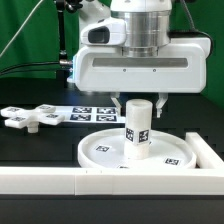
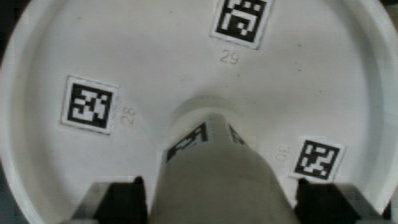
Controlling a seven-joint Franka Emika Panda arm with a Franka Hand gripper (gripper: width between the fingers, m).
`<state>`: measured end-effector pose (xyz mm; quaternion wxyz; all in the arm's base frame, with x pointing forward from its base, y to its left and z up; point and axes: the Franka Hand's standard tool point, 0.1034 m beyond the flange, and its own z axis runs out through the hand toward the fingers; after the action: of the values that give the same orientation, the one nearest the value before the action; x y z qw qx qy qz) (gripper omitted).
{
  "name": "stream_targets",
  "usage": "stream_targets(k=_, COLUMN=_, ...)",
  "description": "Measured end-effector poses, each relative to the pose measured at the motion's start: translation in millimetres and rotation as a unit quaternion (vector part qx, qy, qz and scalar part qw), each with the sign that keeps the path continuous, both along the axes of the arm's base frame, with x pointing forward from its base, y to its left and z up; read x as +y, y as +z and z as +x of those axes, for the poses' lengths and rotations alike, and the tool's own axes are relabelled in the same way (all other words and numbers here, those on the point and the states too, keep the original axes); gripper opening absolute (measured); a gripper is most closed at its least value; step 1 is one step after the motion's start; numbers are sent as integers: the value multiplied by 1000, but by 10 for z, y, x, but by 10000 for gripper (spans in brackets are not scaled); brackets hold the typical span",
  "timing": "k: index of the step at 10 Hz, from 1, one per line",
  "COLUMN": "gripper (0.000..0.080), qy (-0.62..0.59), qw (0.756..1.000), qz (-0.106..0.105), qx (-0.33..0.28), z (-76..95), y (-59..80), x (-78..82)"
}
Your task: Assemble round table
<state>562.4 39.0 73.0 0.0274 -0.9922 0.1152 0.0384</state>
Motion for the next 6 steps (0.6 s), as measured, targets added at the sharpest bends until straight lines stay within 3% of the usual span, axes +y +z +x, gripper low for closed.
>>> stream_targets(k=6, gripper=407, qy=-217, qw=976, qz=8, qx=16, z=-20, y=-8, x=28)
